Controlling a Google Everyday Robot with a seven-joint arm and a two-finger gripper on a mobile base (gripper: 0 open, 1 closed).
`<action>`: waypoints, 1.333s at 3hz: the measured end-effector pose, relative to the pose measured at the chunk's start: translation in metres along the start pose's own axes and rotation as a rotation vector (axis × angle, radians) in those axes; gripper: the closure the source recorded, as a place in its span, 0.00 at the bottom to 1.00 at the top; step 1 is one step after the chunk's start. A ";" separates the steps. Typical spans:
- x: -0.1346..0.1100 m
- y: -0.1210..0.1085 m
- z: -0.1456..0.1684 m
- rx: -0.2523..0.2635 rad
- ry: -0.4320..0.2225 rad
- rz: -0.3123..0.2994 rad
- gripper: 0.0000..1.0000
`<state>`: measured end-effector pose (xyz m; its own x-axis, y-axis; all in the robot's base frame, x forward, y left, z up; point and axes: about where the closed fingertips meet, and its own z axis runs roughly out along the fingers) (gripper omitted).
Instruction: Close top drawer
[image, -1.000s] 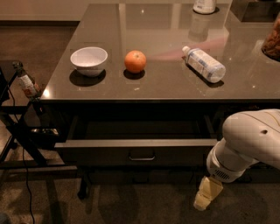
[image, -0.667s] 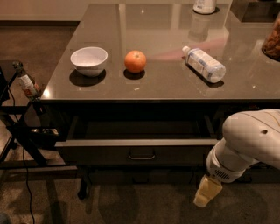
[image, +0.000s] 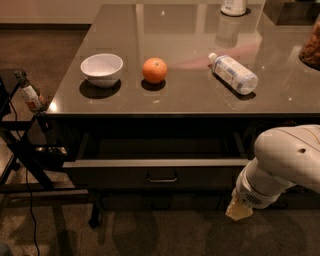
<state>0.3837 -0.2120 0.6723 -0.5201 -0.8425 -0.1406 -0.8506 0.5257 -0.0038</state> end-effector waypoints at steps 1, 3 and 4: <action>0.000 0.000 0.000 0.000 0.000 0.000 0.75; -0.014 -0.023 0.010 0.045 0.006 0.021 1.00; -0.025 -0.044 0.016 0.075 0.002 0.021 1.00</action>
Offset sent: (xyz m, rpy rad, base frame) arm 0.0146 0.0000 -0.0087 -0.0270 -0.0172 -0.0287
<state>0.4355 -0.2125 0.6599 -0.5383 -0.8311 -0.1397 -0.8311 0.5510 -0.0754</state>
